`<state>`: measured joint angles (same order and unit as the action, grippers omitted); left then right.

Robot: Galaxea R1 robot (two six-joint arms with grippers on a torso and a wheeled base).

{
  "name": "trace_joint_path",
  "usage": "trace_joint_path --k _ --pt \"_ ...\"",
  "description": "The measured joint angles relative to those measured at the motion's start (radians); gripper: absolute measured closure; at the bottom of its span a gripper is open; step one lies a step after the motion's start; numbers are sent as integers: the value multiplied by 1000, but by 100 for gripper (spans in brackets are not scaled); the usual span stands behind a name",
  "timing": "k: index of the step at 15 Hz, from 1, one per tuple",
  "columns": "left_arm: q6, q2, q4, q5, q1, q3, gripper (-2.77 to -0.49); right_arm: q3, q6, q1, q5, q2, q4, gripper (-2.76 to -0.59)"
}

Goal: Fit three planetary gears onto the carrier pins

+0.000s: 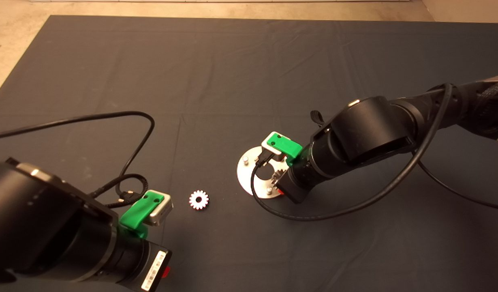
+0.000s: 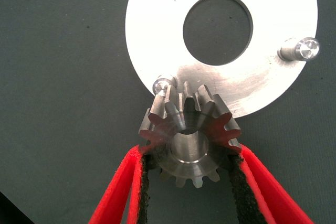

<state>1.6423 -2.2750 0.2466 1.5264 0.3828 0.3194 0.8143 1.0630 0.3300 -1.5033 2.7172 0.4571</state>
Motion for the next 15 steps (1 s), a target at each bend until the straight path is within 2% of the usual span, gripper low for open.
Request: trace_joint_path --k 4,7,10,12,15 --pt "0 0 0 0 0 0 -105 9 -1 0 -2 34 -5 -92" --pt "0 0 0 0 0 0 -105 40 -4 -1 -22 74 -5 -92" --pt "0 0 0 0 0 0 -105 54 -8 -1 -26 93 -6 -92" --pt "0 0 0 0 0 0 -105 66 -13 -2 -35 97 -6 -92" --pt "0 0 0 0 0 0 -105 67 -20 -15 -34 108 -8 -92"
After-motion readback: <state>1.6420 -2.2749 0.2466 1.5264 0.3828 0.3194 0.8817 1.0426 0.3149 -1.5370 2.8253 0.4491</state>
